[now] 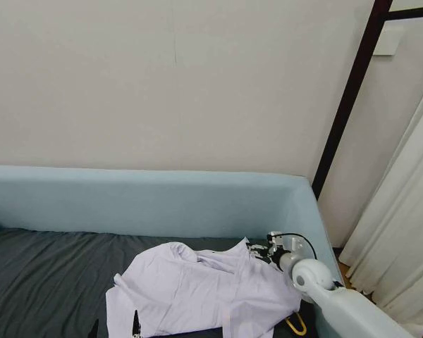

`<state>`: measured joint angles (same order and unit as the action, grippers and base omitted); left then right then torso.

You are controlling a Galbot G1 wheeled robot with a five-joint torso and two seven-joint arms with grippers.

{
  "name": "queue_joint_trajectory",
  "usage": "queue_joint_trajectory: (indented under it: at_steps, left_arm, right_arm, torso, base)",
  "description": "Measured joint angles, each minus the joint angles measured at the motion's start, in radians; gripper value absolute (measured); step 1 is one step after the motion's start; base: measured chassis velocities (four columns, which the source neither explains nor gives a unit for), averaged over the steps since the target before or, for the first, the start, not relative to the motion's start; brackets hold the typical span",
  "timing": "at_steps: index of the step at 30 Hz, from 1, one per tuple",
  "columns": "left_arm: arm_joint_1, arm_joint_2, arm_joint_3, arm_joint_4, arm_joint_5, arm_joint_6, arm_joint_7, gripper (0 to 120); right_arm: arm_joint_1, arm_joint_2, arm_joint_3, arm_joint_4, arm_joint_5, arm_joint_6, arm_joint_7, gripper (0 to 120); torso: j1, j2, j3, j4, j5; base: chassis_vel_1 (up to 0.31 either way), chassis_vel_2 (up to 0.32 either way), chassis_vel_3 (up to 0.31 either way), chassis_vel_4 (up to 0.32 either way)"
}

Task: Pick up the clothes from the sofa and hang them on the clothes hanger.

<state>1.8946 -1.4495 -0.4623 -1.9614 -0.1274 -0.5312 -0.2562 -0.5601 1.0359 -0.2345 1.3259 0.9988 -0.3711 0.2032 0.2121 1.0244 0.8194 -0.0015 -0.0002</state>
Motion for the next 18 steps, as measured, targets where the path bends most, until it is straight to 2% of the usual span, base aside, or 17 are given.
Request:
queue_joint_trajectory:
  at_steps: [2,6,7,10,13,18]
  left_arm:
    - [0.002,0.0,-0.001,0.002,0.003,-0.001,0.0,100]
    - [0.01,-0.007,-0.001,0.007,0.011,-0.006,-0.001,100]
    - [0.01,-0.007,-0.001,0.007,0.011,-0.006,-0.001,100]
    - [0.012,-0.013,0.0,0.011,0.019,-0.01,-0.003,100]
    - [0.013,-0.018,0.001,0.011,0.022,-0.012,-0.004,100]
    - [0.01,-0.02,-0.001,0.011,0.022,-0.012,-0.007,100]
  right_arm:
    - [0.023,0.02,-0.014,-0.043,-0.005,0.0,-0.006,100]
    - [0.142,0.123,-0.061,-0.284,-0.019,0.001,-0.041,100]
    - [0.142,0.123,-0.061,-0.284,-0.019,0.001,-0.041,100]
    - [0.194,0.191,-0.064,-0.43,-0.043,0.003,-0.074,100]
    - [0.203,0.231,-0.044,-0.493,-0.058,0.005,-0.086,99]
    - [0.206,0.264,-0.034,-0.545,-0.089,0.009,-0.092,81]
  torso:
    - [0.0,0.0,0.0,-0.0002,-0.0001]
    - [0.0,0.0,0.0,0.0001,0.0]
    - [0.0,0.0,0.0,0.0001,0.0]
    - [0.0,0.0,0.0,0.0,-0.0002]
    - [0.0,0.0,0.0,-0.0001,0.0001]
    - [0.0,0.0,0.0,-0.0002,0.0001]
  base:
    - [0.0,0.0,0.0,0.0]
    - [0.0,0.0,0.0,0.0]
    - [0.0,0.0,0.0,0.0]
    - [0.0,0.0,0.0,0.0]
    - [0.0,0.0,0.0,0.0]
    - [0.0,0.0,0.0,0.0]
